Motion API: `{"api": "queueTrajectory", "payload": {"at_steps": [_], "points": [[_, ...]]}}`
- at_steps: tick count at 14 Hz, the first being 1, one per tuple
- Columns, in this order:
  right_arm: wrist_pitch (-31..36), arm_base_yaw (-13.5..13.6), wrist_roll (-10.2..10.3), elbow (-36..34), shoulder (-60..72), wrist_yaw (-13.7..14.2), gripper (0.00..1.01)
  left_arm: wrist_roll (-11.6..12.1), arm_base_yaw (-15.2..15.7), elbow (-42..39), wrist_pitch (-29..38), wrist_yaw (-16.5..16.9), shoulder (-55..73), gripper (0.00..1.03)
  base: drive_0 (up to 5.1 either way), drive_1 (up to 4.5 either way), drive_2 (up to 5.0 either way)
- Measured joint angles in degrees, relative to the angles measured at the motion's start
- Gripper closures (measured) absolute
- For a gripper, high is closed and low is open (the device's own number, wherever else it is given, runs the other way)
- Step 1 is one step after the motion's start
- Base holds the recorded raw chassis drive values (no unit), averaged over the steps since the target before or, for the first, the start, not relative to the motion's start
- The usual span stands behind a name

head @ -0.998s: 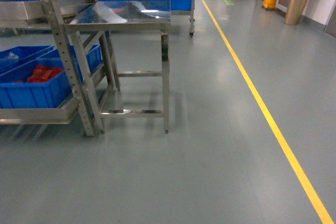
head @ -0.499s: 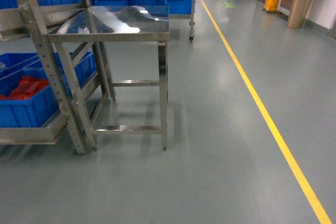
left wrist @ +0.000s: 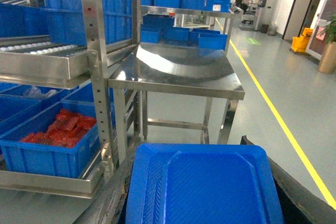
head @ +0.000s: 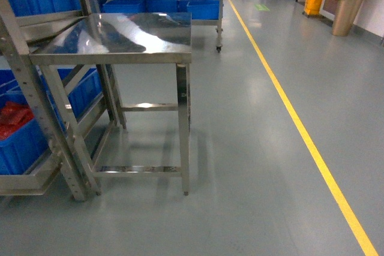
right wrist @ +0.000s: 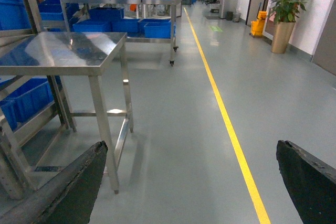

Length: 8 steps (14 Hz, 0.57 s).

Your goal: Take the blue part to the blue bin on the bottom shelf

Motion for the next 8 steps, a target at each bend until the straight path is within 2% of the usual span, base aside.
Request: {"api": "queueTrajectory", "payload": {"at_steps": [6, 8], "points": [[-0.3, 0.0, 0.0, 0.0, 0.0, 0.0, 0.03, 0.0, 0.0, 0.0, 0.2, 0.0, 0.0, 0.58, -0.1, 4.19, -4.3], [-0.5, 0.0, 0.0, 0.0, 0.0, 0.0, 0.03, 0.0, 0.0, 0.0, -0.2, 0.0, 0.3, 0.58, 0.0, 0.00, 0.0]]}}
